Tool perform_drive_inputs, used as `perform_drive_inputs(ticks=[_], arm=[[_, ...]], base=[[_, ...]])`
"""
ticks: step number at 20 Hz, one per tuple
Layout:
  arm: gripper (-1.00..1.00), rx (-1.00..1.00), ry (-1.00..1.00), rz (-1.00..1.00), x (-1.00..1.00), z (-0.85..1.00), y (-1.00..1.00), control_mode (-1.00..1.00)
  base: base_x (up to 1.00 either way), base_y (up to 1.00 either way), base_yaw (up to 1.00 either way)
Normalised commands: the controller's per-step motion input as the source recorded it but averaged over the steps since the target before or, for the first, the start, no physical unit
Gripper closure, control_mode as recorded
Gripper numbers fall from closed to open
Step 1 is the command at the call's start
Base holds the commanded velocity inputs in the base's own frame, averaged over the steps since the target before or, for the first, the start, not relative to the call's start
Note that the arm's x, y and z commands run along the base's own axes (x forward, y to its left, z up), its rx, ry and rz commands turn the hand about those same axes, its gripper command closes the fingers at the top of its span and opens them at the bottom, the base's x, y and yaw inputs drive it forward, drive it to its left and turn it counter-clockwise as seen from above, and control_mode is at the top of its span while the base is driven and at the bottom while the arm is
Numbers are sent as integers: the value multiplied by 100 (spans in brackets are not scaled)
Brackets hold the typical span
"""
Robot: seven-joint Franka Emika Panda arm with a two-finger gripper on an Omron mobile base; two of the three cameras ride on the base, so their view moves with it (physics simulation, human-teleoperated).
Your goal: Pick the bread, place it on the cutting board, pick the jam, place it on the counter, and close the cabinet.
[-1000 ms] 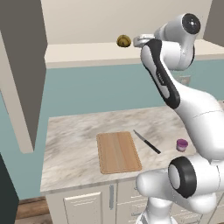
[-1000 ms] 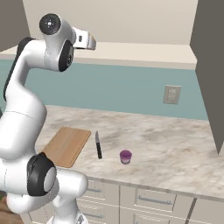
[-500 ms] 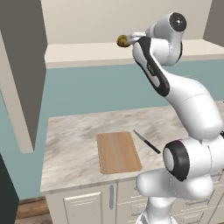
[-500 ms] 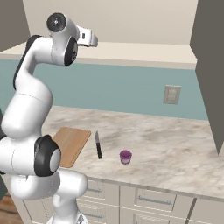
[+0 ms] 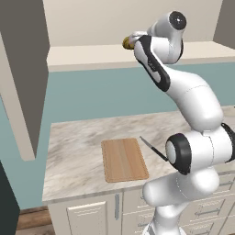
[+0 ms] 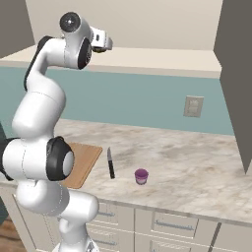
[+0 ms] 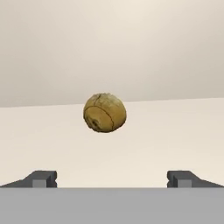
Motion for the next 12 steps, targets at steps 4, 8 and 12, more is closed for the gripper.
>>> perform_drive_inputs(ticks=[4, 8, 12], arm=[[-100, 0, 2, 0, 39, 0, 4, -100], [-100, 0, 1, 0, 38, -1, 3, -100], [-100, 0, 1, 0, 34, -2, 4, -100]], base=[[0, 0, 0], [0, 0, 0], [0, 0, 0]])
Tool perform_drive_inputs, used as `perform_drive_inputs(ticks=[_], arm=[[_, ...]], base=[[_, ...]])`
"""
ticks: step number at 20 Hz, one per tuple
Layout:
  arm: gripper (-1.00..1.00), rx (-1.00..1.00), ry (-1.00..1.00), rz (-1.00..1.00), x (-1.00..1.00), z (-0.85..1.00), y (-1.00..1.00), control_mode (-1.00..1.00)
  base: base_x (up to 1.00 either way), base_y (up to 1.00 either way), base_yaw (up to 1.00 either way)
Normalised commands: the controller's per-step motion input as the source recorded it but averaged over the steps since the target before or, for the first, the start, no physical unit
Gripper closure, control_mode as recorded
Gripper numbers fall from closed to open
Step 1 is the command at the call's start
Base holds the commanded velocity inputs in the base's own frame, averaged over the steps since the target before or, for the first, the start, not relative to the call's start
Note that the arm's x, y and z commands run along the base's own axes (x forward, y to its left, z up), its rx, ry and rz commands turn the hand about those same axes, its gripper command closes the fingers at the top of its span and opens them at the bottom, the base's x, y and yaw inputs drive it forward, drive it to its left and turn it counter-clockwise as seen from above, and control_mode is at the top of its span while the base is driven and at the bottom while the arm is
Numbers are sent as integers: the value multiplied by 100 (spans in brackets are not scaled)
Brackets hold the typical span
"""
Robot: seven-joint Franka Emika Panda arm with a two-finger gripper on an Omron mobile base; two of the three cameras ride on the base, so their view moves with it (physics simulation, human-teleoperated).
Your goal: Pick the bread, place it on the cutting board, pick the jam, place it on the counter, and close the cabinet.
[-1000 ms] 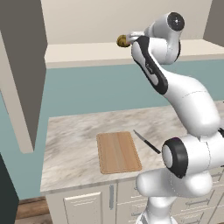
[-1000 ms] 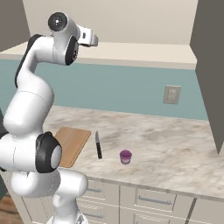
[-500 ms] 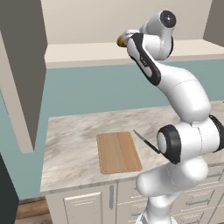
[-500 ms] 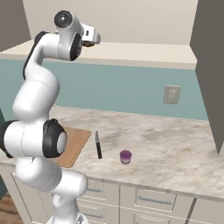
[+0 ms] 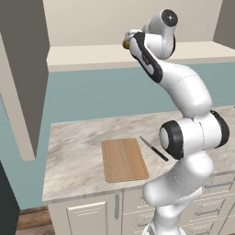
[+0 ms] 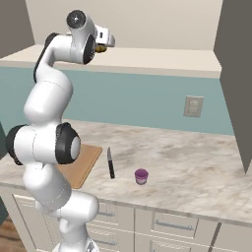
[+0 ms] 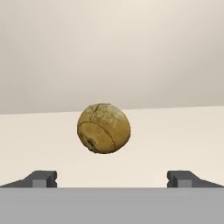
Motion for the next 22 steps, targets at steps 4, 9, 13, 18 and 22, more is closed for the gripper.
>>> perform_drive_inputs(ticks=[4, 9, 13, 18, 22], arm=[[-100, 0, 1, 0, 31, -3, 2, -100], [-100, 0, 1, 0, 32, -7, 1, -100], [-100, 0, 1, 0, 31, -7, 0, -100], [-100, 0, 0, 0, 34, -8, 4, -100], [-100, 0, 0, 0, 33, -7, 8, -100]], base=[[0, 0, 0], [0, 0, 0], [0, 0, 0], [0, 0, 0], [0, 0, 0]])
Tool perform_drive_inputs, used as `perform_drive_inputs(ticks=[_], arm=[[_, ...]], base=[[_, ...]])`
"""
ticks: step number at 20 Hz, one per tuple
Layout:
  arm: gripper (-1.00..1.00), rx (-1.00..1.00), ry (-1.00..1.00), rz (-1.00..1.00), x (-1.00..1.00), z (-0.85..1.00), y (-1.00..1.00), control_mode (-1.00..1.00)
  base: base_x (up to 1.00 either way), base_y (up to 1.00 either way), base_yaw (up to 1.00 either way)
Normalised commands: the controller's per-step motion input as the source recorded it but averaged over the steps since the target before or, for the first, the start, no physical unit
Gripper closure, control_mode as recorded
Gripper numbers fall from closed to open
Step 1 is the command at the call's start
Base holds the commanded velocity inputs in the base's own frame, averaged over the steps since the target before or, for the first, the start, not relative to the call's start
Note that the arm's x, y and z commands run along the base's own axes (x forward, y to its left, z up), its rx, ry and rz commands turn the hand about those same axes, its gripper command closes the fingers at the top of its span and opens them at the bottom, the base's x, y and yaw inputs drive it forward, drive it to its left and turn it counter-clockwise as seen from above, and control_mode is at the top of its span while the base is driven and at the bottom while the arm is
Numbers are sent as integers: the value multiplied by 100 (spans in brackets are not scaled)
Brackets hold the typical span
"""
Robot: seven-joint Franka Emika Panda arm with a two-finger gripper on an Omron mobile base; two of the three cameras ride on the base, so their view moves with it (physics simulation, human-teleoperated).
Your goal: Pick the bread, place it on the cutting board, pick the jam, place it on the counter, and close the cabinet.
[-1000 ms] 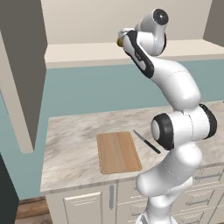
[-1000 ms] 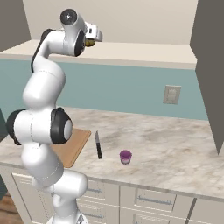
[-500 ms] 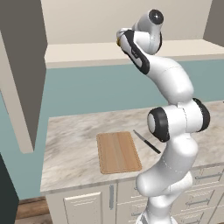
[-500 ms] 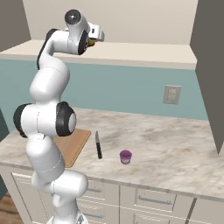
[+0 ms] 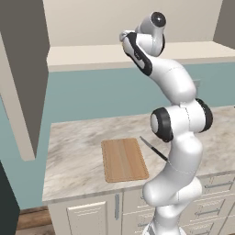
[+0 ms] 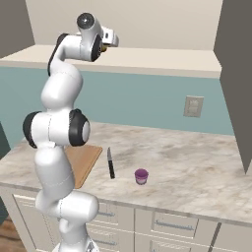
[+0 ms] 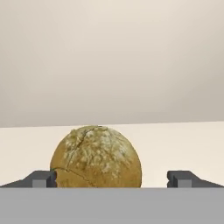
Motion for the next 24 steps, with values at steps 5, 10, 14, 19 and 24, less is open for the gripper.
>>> perform_drive_inputs(ticks=[5, 10, 14, 19, 24], arm=[[-100, 0, 1, 0, 34, -11, 12, -100], [-100, 0, 0, 0, 27, -5, 7, -100], [-100, 0, 1, 0, 8, -2, 12, -100], [-100, 0, 2, 1, 6, -4, 13, -100], [100, 0, 4, 1, 2, -1, 12, -100]], base=[[0, 0, 0], [0, 0, 0], [0, 0, 0], [0, 0, 0], [0, 0, 0]])
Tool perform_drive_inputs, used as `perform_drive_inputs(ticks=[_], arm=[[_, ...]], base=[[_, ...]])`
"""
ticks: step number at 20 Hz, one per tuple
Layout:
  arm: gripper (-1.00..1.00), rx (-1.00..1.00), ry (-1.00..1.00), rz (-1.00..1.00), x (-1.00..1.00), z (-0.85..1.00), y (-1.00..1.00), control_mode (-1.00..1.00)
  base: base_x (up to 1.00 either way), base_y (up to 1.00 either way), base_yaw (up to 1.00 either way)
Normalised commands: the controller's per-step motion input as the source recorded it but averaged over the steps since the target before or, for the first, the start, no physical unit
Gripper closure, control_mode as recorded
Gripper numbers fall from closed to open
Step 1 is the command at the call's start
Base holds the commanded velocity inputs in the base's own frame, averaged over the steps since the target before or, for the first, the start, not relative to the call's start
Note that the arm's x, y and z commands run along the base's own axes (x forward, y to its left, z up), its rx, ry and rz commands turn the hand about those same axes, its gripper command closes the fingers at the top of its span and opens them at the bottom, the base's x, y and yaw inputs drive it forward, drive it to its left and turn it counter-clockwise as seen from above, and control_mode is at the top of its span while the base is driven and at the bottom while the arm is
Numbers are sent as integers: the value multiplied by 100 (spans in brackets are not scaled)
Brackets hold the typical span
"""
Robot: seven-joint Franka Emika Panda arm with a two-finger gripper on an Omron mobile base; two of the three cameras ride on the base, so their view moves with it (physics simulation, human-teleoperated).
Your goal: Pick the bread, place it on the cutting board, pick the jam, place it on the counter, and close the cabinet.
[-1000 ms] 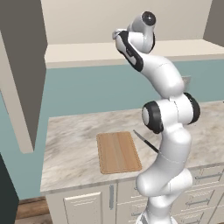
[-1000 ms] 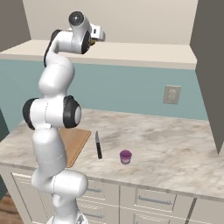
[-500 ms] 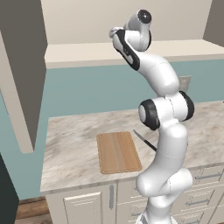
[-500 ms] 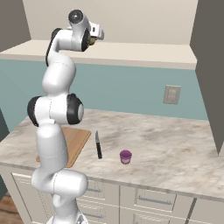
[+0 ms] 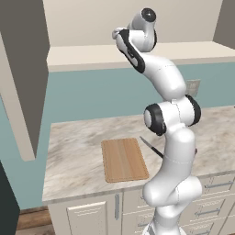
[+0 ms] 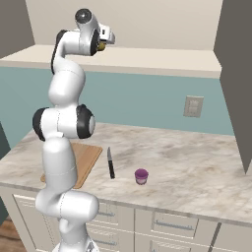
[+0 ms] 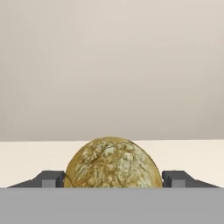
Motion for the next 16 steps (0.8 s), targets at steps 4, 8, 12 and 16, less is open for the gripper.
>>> perform_drive_inputs(ticks=[4, 8, 12, 16], arm=[[100, 0, 0, 0, -7, 0, 3, -100], [100, 0, 0, 0, -34, 0, 0, -100], [100, 0, 0, 0, -55, 0, 0, -100], [100, 0, 0, 0, -60, 0, 0, -100]], base=[[0, 0, 0], [0, 0, 0], [0, 0, 0], [0, 0, 0]])
